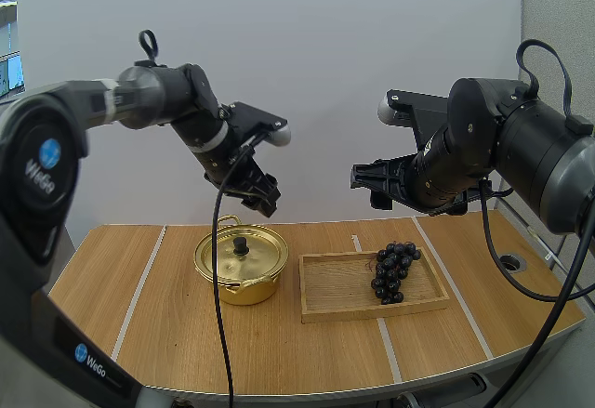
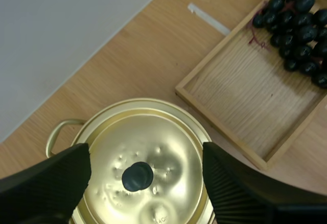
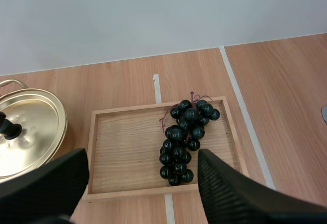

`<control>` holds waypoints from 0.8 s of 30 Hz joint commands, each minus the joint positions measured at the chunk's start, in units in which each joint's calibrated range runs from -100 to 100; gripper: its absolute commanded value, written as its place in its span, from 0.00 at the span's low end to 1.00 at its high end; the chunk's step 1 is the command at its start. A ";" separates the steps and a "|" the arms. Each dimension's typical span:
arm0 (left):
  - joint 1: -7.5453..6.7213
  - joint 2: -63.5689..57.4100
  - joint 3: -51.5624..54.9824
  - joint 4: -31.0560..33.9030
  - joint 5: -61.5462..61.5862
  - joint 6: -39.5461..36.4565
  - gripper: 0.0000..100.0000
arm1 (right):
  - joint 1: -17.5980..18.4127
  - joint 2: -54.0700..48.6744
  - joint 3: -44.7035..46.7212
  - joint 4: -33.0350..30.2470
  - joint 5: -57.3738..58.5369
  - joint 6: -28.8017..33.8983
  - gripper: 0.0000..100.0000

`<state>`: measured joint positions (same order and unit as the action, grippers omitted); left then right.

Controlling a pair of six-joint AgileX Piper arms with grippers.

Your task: Open the pot, put the grape inside, and close it

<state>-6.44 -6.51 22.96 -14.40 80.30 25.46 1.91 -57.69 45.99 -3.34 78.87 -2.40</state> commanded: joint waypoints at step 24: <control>-0.27 7.60 -1.29 6.89 2.98 -1.44 1.00 | -0.16 -0.29 -0.46 -0.38 -0.38 0.21 1.00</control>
<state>-6.44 0.78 22.15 -7.83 82.71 24.60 1.91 -57.69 45.99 -3.34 78.87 -2.40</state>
